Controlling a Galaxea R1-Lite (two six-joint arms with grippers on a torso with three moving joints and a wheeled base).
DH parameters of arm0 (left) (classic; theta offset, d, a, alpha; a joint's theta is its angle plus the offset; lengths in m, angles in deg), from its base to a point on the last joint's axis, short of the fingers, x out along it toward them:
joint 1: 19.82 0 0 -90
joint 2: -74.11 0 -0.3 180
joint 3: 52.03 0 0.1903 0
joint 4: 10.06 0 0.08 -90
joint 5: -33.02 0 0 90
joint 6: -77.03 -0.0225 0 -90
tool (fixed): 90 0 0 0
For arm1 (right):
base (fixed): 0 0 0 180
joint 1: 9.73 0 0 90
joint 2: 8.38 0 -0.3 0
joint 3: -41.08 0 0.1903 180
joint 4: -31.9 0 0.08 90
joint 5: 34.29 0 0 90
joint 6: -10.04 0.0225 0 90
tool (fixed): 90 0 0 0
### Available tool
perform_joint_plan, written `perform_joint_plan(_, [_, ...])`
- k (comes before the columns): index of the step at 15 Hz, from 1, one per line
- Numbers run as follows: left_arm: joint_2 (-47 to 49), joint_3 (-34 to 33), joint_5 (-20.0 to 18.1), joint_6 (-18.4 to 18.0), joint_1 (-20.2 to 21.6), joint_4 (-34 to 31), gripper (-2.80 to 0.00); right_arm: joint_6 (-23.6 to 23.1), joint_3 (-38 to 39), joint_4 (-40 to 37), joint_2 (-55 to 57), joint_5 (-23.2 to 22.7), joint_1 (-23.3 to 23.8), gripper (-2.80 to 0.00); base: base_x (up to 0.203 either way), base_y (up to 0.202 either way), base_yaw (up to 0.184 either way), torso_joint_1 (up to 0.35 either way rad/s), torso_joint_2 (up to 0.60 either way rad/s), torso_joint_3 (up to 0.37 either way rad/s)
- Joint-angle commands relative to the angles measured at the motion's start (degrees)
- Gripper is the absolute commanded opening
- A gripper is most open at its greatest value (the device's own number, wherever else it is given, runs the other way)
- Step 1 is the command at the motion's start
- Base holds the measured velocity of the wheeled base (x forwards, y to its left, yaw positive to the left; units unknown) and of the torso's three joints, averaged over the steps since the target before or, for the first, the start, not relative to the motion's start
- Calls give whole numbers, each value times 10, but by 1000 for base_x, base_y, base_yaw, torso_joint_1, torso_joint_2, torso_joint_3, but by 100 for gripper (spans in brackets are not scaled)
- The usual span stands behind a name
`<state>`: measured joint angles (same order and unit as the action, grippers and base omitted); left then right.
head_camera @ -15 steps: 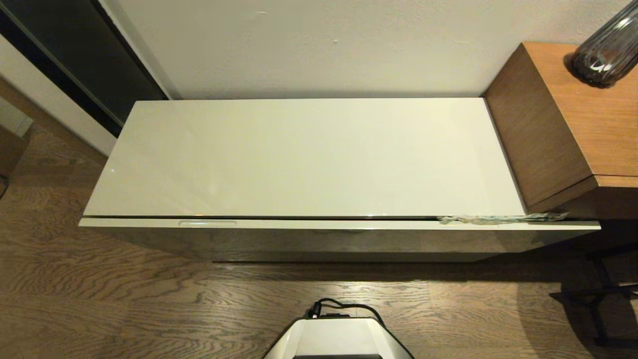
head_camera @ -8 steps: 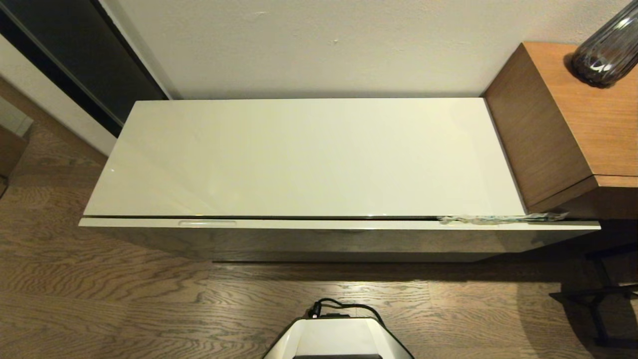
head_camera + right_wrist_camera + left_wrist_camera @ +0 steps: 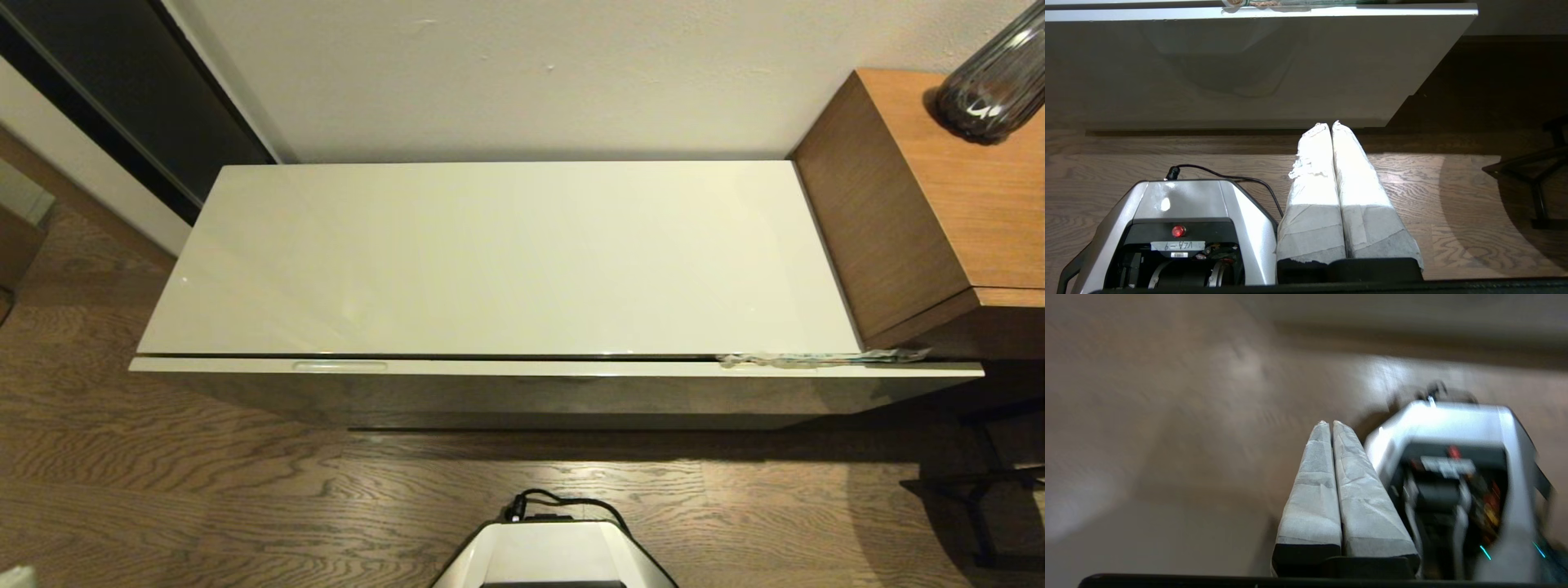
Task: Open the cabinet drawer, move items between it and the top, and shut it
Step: Open the drawer
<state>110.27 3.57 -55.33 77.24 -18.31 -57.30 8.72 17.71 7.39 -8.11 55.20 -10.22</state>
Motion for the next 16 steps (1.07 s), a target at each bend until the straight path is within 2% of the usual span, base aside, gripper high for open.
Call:
perform_joint_plan(1, [165,24,-11,6,4,16,-280,-1,0,0,1,0,0,-280,0,0,0,0,0,0])
perform_joint_plan(4, [319,45,-29,28,-1,138,-280,-1,0,0,1,0,0,-280,0,0,0,0,0,0])
perform_joint_plan(6, [398,63,-33,55,-21,219,-280,-1,0,0,1,0,0,-280,0,0,0,0,0,0])
perform_joint_plan(10, [501,88,-32,126,-78,303,-280,-1,0,0,1,0,0,-280,0,0,0,0,0,0])
perform_joint_plan(14, [591,94,0,135,-114,420,-280,-1,0,0,1,0,0,-280,0,0,0,0,0,0])
perform_joint_plan(16, [618,117,13,135,-120,448,-280,-1,0,0,1,0,0,-280,0,0,0,0,0,0])
